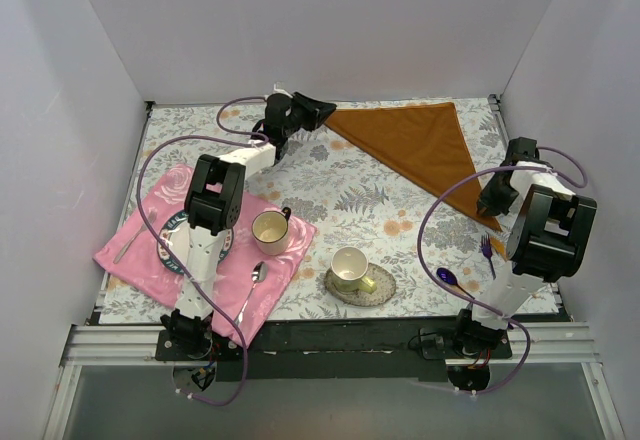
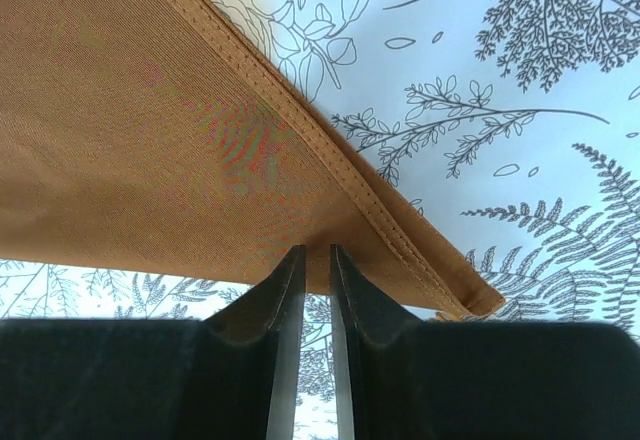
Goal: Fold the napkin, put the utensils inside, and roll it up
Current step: Fold the napkin
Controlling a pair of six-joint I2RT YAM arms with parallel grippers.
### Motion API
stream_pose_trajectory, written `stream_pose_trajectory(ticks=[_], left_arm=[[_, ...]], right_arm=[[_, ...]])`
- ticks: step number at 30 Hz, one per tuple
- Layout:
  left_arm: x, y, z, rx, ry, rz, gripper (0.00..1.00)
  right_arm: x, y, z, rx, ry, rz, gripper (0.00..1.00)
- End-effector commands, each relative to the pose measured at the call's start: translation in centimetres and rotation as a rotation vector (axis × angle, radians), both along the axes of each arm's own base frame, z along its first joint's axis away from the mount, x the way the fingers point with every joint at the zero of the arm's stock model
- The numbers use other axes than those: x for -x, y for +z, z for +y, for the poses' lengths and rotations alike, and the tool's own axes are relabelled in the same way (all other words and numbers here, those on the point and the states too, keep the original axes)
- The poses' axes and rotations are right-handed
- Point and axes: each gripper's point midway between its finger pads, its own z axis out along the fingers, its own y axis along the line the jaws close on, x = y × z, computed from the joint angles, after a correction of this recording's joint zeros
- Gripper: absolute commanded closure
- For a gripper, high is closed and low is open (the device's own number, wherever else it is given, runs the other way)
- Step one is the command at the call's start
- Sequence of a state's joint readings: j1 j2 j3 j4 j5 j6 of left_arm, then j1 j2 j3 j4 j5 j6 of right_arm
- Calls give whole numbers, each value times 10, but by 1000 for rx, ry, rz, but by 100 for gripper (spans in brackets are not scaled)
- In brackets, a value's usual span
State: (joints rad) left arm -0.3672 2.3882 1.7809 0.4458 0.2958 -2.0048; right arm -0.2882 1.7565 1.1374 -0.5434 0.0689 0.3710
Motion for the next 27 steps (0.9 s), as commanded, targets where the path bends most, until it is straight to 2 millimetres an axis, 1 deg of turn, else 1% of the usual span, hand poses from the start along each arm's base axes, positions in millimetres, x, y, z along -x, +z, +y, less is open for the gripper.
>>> stream_pose_trajectory(ticks=[1,4,5,6,7,9,10,11,12,13,14,15,16,17,18,19,20,21,22,23,24,25,26,27], left_arm=[[-2,66,9,58,21,-69,87],[-1,68,11,50,17,-73,87],[-1,68,11,41,18,-69,87],[-2,69,12,29,19,-74,87],[-1,67,11,22,12,-71,87],[0,67,11,12,4,-61,87],[1,66,11,5,5,-51,87],[3,72,12,5,8,-56,87],[4,73,13,-5,12,-56,87],[4,65,16,-26,18,-10,87],[3,61,20,-46,46,31,86],[4,57,24,-59,66,93,85],[1,64,29,-48,90,149,85],[14,34,34,-96,95,320,85],[19,37,33,-88,75,344,83],[22,41,32,-87,55,337,82],[25,44,30,-87,41,335,82],[30,49,29,-83,26,335,81],[34,59,30,-79,24,326,81],[38,60,33,-87,24,328,81],[41,62,33,-93,19,329,81],[47,71,35,-97,15,327,81],[49,73,36,-107,9,321,81],[52,77,36,-110,4,318,81]], right_arm=[[-17,27,-9,65,58,-71,76],[-28,47,0,61,106,-129,74],[-38,58,2,65,121,-163,71],[-45,61,12,53,150,-177,70],[-54,65,17,50,165,-202,69],[-78,70,44,0,240,-248,65],[-87,70,54,-20,269,-260,64],[-94,56,75,-48,317,-227,63],[-116,73,86,-44,352,-273,61],[-125,73,99,-53,387,-275,60],[-132,58,122,-73,441,-235,58],[-152,76,138,-64,479,-284,57],[-161,78,149,-68,498,-291,56],[-167,64,169,-90,535,-271,54],[-173,64,182,-126,557,-287,54],[-184,72,192,-151,548,-320,54],[-186,57,205,-182,558,-300,53],[-190,58,216,-225,569,-313,53],[-197,61,224,-246,567,-327,54],[-198,50,237,-264,582,-316,55],[-201,49,247,-287,601,-328,56],[-203,46,253,-296,610,-330,57],[-206,42,265,-305,628,-330,58],[-207,40,269,-307,634,-325,59]])
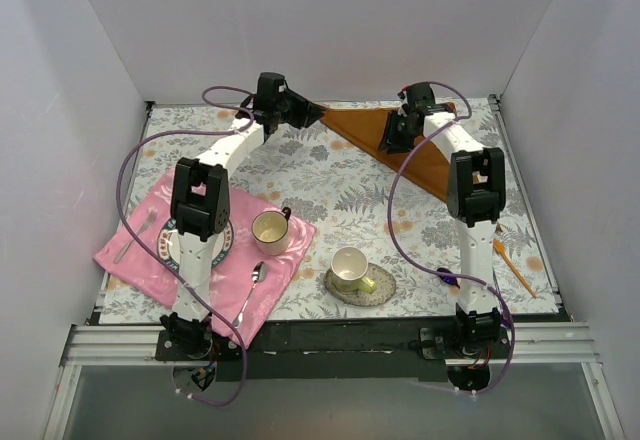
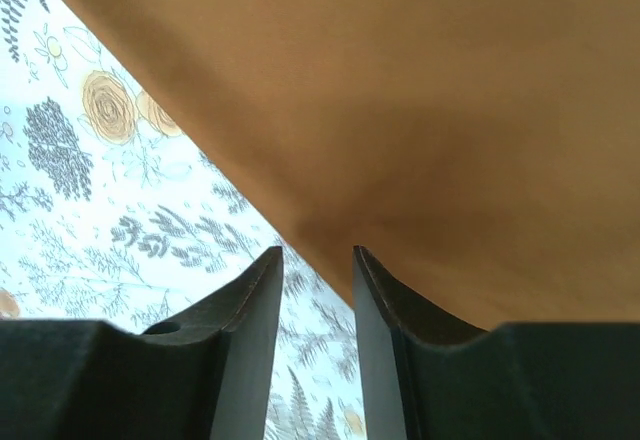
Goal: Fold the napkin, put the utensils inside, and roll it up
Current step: Fold the napkin
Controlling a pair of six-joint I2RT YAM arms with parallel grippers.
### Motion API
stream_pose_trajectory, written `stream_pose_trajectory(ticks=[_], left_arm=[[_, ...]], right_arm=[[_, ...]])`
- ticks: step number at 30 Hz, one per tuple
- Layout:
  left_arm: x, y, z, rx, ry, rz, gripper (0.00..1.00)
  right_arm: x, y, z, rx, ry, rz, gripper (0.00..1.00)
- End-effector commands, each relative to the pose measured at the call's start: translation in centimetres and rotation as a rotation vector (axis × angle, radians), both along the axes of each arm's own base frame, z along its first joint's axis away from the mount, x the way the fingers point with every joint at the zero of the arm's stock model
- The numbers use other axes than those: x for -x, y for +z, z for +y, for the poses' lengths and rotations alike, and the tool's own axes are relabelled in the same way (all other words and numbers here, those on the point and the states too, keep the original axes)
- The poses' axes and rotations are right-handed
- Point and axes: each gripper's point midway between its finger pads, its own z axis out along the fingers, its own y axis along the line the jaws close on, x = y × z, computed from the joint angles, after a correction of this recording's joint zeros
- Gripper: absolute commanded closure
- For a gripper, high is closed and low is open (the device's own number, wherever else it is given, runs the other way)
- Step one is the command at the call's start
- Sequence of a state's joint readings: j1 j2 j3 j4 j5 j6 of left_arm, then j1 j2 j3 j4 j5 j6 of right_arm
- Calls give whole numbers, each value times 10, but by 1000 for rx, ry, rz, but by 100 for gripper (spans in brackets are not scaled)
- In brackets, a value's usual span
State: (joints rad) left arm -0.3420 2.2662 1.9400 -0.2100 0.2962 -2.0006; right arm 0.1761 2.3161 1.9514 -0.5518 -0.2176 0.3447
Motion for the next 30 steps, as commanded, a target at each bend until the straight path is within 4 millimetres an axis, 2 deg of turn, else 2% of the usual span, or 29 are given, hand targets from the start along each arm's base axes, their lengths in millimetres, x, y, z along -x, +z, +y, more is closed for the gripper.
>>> stream_pose_trajectory(ticks=[1,4,5,6,7,8,9,12,18,21,30], left_arm=[[31,69,7,30,-35,-23,81],[45,79,5,43,-79,-25,81],[50,89,5,48,-91,-41,81],[55,83,6,40,-98,-29,81],[59,84,6,39,-105,-30,81],[65,93,8,41,-107,-45,81],[69,87,10,30,-111,-34,81],[76,90,12,25,-119,-40,81],[74,86,11,33,-123,-28,82],[74,92,9,55,-136,-25,82],[82,96,9,61,-145,-17,82]], right_arm=[[-17,12,27,-78,30,-27,60],[-16,5,32,-72,36,-35,63],[-11,2,31,-69,37,-28,64],[-10,0,30,-58,39,-31,65],[-10,0,29,-53,39,-35,65],[-10,1,29,-52,43,-41,65],[-9,-1,28,-47,49,-40,65],[-10,3,30,-51,61,-49,66],[-27,24,41,-118,67,-129,64],[-33,34,46,-151,58,-158,63],[-55,16,60,-220,51,-139,64]])
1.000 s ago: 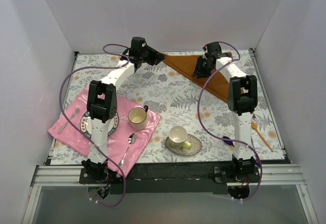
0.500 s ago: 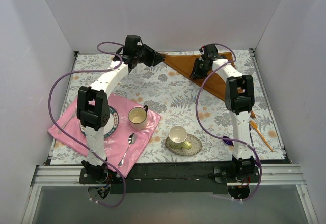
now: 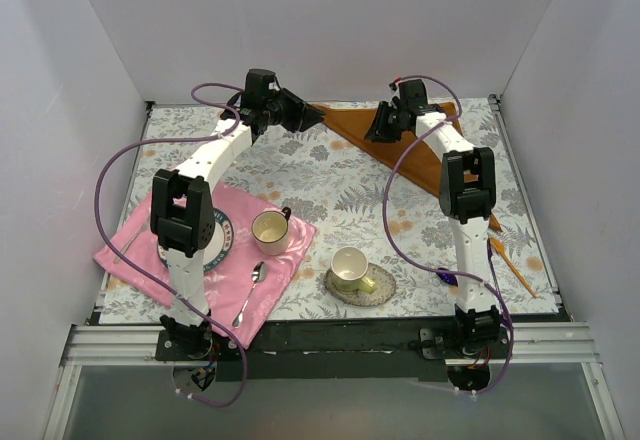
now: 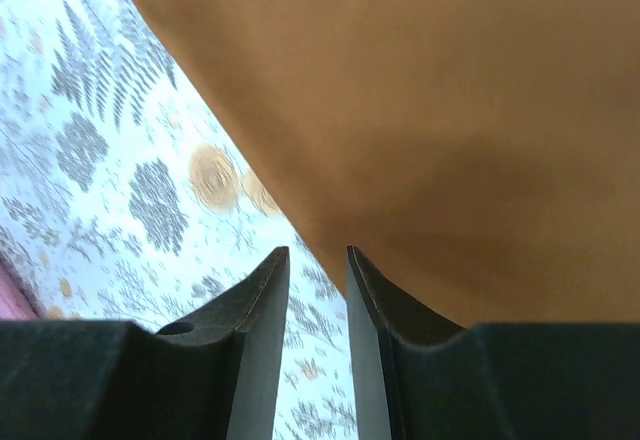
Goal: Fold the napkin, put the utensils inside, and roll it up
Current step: Fold the napkin, then grab a utensil with the right arm
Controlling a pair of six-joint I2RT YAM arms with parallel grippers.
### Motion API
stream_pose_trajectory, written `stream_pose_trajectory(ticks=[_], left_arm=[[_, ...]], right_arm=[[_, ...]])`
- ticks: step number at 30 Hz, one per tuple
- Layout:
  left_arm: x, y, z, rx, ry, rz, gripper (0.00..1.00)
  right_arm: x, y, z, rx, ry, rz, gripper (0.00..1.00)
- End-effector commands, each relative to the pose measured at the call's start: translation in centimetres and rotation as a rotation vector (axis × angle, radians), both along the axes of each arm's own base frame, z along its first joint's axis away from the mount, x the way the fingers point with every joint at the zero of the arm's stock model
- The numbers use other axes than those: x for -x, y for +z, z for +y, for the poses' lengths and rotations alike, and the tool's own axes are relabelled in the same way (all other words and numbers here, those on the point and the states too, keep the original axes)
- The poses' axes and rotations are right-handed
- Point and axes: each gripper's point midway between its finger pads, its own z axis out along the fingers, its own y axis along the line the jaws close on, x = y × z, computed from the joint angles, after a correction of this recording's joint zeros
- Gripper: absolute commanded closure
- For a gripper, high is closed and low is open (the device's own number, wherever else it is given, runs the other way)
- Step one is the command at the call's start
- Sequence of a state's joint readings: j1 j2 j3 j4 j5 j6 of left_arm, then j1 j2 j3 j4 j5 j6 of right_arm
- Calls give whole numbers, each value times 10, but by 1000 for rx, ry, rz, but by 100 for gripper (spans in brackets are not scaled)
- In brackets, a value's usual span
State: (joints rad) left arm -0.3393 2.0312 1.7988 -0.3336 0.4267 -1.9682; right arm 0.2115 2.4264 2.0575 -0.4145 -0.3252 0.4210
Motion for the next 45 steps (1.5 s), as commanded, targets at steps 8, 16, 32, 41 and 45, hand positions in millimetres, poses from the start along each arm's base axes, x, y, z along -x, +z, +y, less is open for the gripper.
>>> stream_pose_trajectory(ticks=[8,16,32,41,45], left_arm=[[19,46,6,41,-10,-45,82],[18,47,5,51,-9,-39,82],[17,33,7,54,15,-22,82],[24,33,9,65,17,-30,82],[34,43,10,74,2,-23,81]], right_arm=[[-19,-12,14,-78,20,-15,71],[12,-33,13,-49,49,72,77],[102,-28,58,-117,161,195,80],[111,3,70,-166,157,150,80],[93,39,60,-59,149,119,75]])
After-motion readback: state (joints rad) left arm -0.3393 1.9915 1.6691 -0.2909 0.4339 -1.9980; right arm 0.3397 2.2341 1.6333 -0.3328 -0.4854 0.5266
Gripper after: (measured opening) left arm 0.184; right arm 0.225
